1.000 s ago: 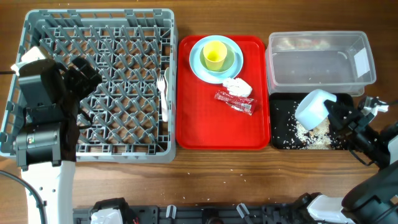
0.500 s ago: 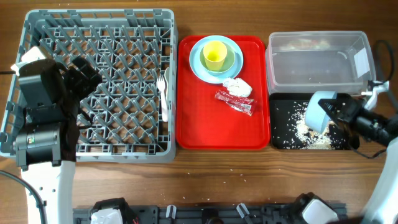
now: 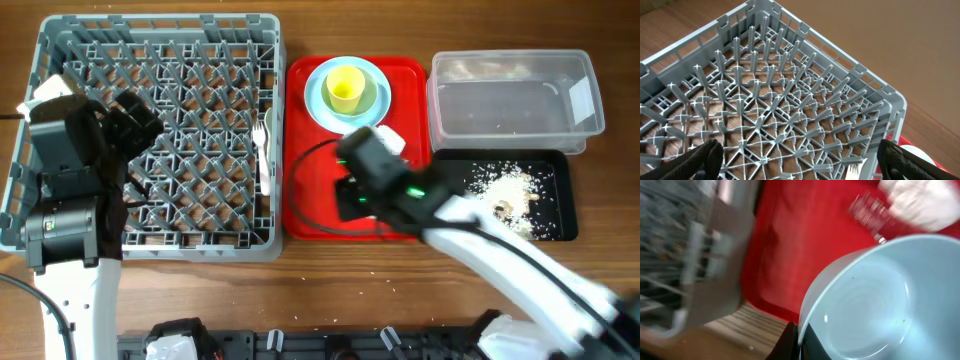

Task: Sort waste into correct bins and load items into the dishwasher rack
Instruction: 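Carry the empty bowl back and set it on the red tray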

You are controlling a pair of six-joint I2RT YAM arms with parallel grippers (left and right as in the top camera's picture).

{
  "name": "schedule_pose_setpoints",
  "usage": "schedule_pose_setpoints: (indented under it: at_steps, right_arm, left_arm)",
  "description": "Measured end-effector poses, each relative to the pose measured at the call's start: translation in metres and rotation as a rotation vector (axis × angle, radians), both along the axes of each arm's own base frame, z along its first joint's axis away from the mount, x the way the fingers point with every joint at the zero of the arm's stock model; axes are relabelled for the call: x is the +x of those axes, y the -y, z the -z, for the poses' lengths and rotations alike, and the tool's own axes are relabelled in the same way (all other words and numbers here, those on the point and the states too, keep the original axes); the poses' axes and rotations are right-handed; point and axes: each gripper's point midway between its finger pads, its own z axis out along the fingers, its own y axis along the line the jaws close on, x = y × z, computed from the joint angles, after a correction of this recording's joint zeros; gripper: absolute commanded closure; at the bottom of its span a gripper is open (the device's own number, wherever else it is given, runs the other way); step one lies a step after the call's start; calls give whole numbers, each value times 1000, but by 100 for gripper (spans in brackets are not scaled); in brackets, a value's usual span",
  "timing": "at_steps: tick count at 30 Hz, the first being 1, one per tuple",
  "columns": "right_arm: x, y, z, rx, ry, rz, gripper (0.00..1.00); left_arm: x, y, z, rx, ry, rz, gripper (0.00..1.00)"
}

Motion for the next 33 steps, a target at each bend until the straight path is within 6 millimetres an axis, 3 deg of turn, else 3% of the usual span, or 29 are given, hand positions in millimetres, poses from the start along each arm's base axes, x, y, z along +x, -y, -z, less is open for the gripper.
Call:
schedule_pose_setpoints:
  at_steps: [1,3,13,14,17,19,22,23,24,26,29,33]
  right_arm:
    - [2,-3,22,-43,-41,0,96]
    - [4,-6,38,-65,-69,5,95]
    - [9,-14,71,-89,-121,0,95]
    - [12,-18,73,-78,-115,-2,89]
    - [18,-36,71,-3,-96,-38,39]
    - [16,-40,71,5,-96,-90,37]
    - [27,-15,66,-34,-103,-77,32]
    - [45,-2,50,-25,-53,-47,33]
    - [72,19,20,-4,42,-9,33]
    - [98,51,-12,-4,140,32,33]
    - [102,78,6,-70,101,22,36]
    - [94,91,72,-169,-37,-49,44]
  left_arm:
    - [0,0,0,0,1,0,0]
    - [0,0,0,0,1,0,0]
    - [0,0,0,0,1,0,0]
    - [0,0,0,0,1,0,0]
    - [0,0,0,0,0,0,0]
    - [0,0,0,0,0,0,0]
    - [0,0,0,0,0,0,0]
    - [0,0,0,0,-1,0,0]
    - [0,0,0,-1,-2,0,0]
    - [0,0,0,-1,-3,0,0]
    - [0,0,0,-1,-2,0,0]
    - [0,0,0,0,-2,0,0]
